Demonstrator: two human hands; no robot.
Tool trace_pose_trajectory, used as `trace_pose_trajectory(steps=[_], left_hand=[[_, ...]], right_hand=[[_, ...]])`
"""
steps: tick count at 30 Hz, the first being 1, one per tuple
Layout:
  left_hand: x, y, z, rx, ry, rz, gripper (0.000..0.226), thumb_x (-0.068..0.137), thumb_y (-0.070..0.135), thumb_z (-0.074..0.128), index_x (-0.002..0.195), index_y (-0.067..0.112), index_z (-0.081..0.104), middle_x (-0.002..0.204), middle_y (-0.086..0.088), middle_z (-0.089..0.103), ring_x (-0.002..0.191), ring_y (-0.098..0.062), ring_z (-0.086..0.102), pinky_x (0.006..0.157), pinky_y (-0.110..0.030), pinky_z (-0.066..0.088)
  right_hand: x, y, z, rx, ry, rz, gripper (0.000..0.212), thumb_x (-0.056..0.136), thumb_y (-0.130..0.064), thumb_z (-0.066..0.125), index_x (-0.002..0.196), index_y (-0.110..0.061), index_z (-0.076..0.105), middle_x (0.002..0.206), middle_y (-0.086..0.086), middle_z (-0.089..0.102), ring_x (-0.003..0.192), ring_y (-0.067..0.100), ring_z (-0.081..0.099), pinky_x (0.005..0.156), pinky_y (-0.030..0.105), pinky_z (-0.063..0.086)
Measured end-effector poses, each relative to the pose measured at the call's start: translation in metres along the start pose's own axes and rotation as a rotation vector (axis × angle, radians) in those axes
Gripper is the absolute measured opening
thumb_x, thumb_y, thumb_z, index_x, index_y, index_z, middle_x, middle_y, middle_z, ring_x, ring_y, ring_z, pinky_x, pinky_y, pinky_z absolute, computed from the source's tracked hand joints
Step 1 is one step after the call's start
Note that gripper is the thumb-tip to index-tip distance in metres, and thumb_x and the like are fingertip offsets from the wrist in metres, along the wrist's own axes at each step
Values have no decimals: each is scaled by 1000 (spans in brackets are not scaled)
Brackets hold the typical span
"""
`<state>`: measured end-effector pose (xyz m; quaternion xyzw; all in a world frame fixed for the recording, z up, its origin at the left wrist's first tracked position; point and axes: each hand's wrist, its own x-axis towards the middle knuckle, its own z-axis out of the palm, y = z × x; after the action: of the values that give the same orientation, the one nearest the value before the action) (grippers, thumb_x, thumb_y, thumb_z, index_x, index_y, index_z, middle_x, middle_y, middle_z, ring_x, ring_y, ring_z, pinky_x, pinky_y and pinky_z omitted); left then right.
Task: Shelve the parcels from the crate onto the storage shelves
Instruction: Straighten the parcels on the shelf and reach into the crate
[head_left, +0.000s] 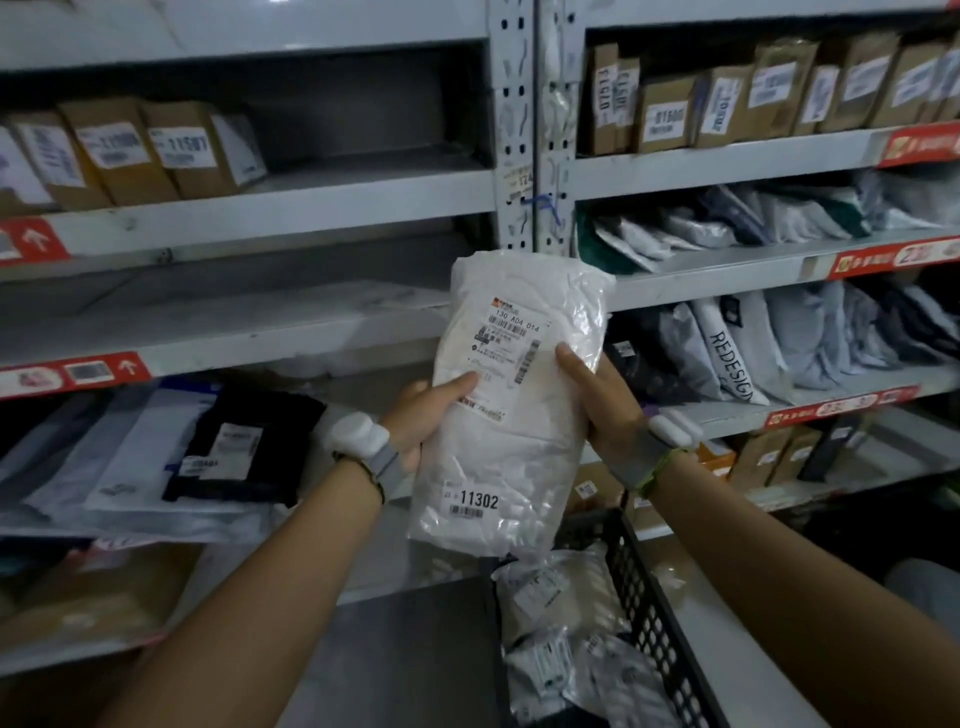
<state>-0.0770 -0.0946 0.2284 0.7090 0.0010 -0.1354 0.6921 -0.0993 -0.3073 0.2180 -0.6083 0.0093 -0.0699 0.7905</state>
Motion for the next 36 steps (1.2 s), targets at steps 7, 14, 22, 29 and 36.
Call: trace_pose_trajectory(steps=[7, 14, 22, 29, 36], left_hand=[[-28, -11, -57, -14, 16, -22, 27, 90, 29, 70, 106, 7, 70, 99, -10, 76, 92, -27, 74, 86, -43, 58], [-53, -36, -133, -62, -40, -30, 37, 85, 26, 75, 116, 6, 65, 107, -13, 74, 99, -31, 71, 92, -50, 55], [-87, -105, -212, -124, -100, -115, 34, 87, 13, 71, 121, 12, 63, 111, -10, 73, 100, -30, 71, 86, -46, 58], [-84, -156, -260, -44, -80, -162, 29, 88, 11, 69, 117, 17, 66, 112, -4, 74, 105, -26, 69, 95, -45, 54], [-40, -165, -292, -124, 61, -176, 25, 91, 9, 65, 115, 14, 66, 111, -7, 73, 102, -26, 70, 92, -39, 55]], right_hand=[[-21, 44, 53, 161, -126, 103, 60, 85, -22, 77, 138, -12, 52, 132, 16, 63, 120, 38, 61, 104, 59, 45], [-44, 71, 113, 136, -38, 223, 50, 87, -24, 74, 133, -11, 57, 124, 15, 68, 111, 36, 67, 98, 55, 50], [-72, 150, 184, -62, 134, 473, 80, 64, -53, 86, 128, -14, 60, 113, 9, 73, 97, 32, 73, 88, 51, 57], [-68, 216, 221, -209, 189, 567, 71, 64, -44, 81, 124, -11, 61, 115, 12, 68, 99, 33, 68, 84, 45, 58], [-28, 231, 262, -349, 164, 503, 65, 68, -31, 73, 126, -11, 51, 117, 14, 63, 99, 35, 64, 90, 51, 56]])
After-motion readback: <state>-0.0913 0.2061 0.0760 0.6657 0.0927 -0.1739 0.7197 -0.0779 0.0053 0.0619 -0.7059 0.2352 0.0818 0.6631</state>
